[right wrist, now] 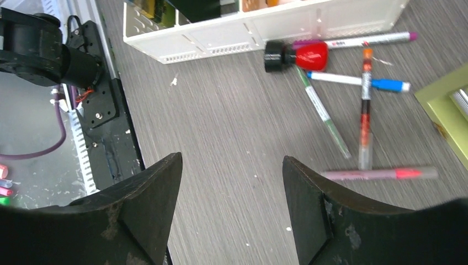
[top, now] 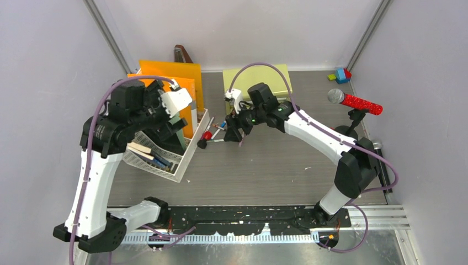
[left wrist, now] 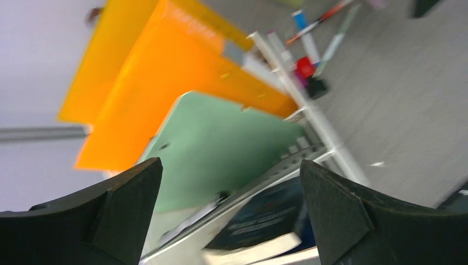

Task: Organize the desk
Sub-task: Place the folder in the storage box, then move the storage box to the center of the board.

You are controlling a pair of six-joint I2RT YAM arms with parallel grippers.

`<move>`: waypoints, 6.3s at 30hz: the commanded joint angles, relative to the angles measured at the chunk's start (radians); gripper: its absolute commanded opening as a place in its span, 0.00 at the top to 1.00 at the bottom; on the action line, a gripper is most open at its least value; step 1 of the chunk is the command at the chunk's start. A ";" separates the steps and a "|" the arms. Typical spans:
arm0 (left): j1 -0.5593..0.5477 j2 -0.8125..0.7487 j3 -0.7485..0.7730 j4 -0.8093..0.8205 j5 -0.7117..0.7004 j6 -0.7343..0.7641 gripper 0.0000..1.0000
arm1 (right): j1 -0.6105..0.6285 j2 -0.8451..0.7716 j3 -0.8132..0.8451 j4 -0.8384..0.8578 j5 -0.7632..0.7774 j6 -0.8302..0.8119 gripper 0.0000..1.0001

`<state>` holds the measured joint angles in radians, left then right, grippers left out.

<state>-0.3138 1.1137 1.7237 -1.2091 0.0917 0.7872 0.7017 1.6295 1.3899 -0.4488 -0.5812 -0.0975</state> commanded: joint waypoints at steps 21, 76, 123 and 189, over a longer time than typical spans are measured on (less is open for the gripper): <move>-0.127 0.023 -0.663 0.471 -0.219 -0.105 0.01 | -0.321 -0.318 -0.275 0.040 0.007 -0.025 0.27; -0.051 0.594 -0.495 0.748 -0.408 -0.369 0.37 | -0.369 -0.356 -0.379 0.060 -0.016 -0.039 0.27; 0.040 0.745 -0.417 0.803 -0.397 0.006 0.79 | -0.376 -0.282 -0.337 0.054 0.000 -0.058 0.27; -0.113 0.658 -0.088 1.082 0.135 -0.827 0.04 | -0.375 -0.046 -0.327 0.534 0.334 0.623 0.16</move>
<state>-0.4236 1.6978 1.5215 -0.2562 0.2363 -0.0032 0.3252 1.5570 1.0233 0.0463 -0.2920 0.4259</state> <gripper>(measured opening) 0.960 0.842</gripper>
